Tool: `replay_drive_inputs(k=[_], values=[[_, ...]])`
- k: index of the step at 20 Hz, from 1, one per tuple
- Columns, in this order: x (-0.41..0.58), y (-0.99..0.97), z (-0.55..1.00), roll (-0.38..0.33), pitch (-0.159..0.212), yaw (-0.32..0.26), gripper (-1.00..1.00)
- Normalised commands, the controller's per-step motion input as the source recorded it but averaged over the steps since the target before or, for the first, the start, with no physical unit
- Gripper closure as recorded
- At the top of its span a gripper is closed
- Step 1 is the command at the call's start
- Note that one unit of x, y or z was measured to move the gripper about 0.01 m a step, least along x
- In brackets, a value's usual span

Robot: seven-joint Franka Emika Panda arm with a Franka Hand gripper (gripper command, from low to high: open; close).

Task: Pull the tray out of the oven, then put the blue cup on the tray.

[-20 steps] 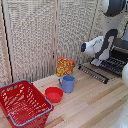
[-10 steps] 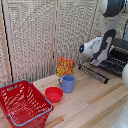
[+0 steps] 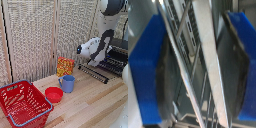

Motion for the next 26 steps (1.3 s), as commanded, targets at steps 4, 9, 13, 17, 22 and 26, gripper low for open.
replay_drive_inputs(k=[4, 9, 13, 17, 22, 26], values=[[0.232, 0.27, 0.46, 0.09, -0.128, 0.0, 1.0], [0.173, 0.44, 0.23, 0.064, -0.106, 0.0, 1.0], [0.142, 0.89, -0.12, 0.011, -0.097, 0.0, 1.0], [0.082, 0.98, -0.19, 0.0, -0.079, 0.0, 1.0], [0.161, 0.88, -0.11, 0.007, -0.024, 0.005, 1.0], [0.239, 0.18, 0.0, 0.0, 0.006, 0.0, -1.0]])
